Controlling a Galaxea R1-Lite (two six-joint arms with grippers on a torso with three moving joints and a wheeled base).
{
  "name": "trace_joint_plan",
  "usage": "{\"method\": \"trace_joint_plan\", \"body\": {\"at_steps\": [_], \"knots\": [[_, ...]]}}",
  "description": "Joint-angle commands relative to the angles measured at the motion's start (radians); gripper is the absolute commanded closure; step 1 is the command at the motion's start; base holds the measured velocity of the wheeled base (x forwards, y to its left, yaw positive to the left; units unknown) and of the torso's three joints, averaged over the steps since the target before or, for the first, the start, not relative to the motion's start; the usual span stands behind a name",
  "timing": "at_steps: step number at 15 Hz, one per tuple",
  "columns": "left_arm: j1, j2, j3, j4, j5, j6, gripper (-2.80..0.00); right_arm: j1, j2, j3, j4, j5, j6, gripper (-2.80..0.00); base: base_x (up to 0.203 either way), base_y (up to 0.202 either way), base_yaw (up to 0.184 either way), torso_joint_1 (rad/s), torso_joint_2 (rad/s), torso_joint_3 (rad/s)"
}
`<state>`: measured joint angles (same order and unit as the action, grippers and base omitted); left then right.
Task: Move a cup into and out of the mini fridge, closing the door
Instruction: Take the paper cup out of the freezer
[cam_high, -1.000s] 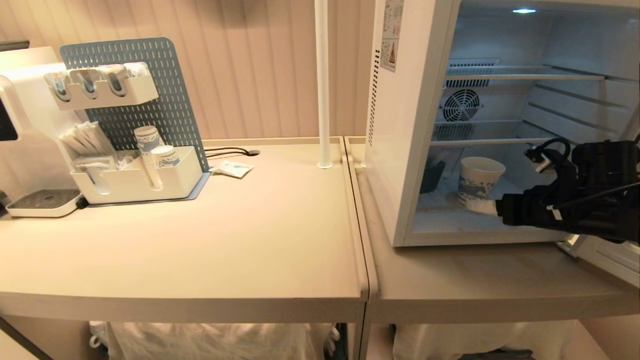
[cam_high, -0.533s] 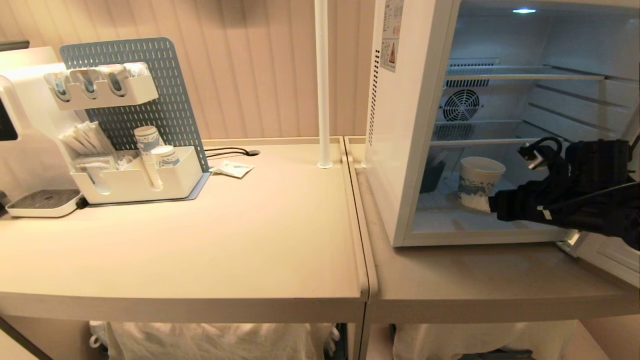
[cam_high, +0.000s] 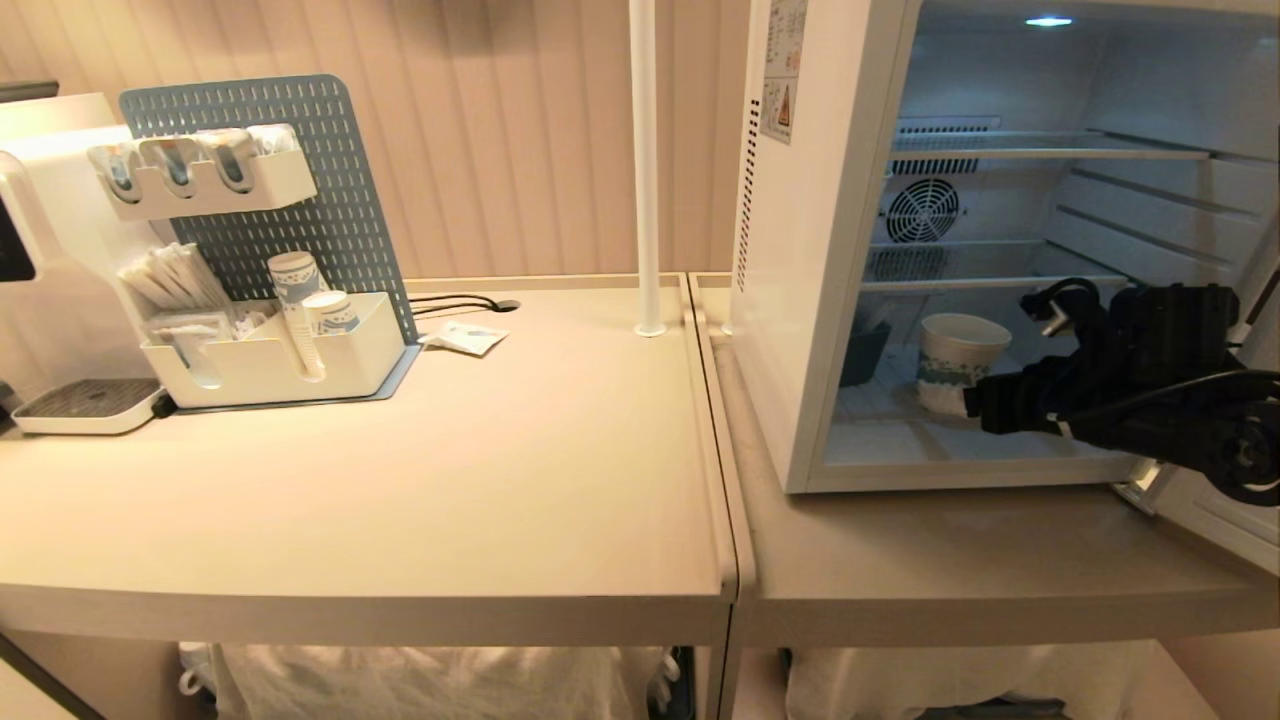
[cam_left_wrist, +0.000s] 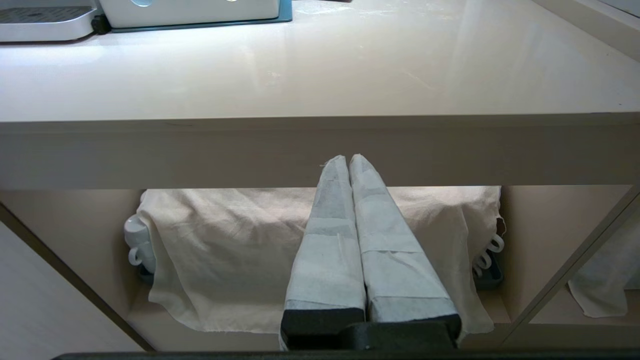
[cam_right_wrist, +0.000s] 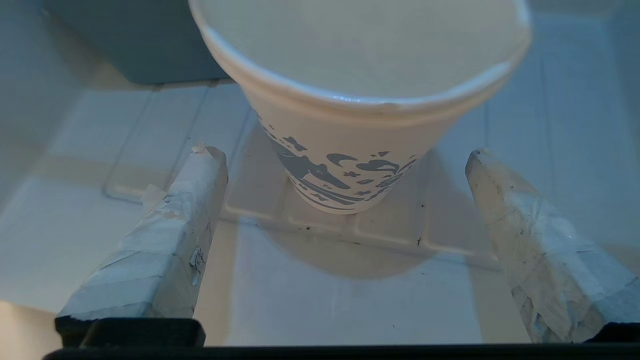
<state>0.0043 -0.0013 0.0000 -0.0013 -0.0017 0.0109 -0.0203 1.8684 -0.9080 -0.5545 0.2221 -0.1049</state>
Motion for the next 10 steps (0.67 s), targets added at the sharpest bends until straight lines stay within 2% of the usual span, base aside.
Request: {"method": "trace_joint_plan", "body": {"at_steps": [1,10], "knots": [[0.000,0.001,0.000,0.000,0.000,0.000,0.00,0.005,0.020,-0.002,-0.007,0.000,-0.001,-2.80,0.000,0.000,0.000,0.000,0.00,0.000],[0.000,0.001,0.000,0.000,0.000,0.000,0.00,0.019,0.100,-0.028,-0.163,-0.003,0.004,-2.80,0.000,0.000,0.000,0.000,0.00,0.000]]}}
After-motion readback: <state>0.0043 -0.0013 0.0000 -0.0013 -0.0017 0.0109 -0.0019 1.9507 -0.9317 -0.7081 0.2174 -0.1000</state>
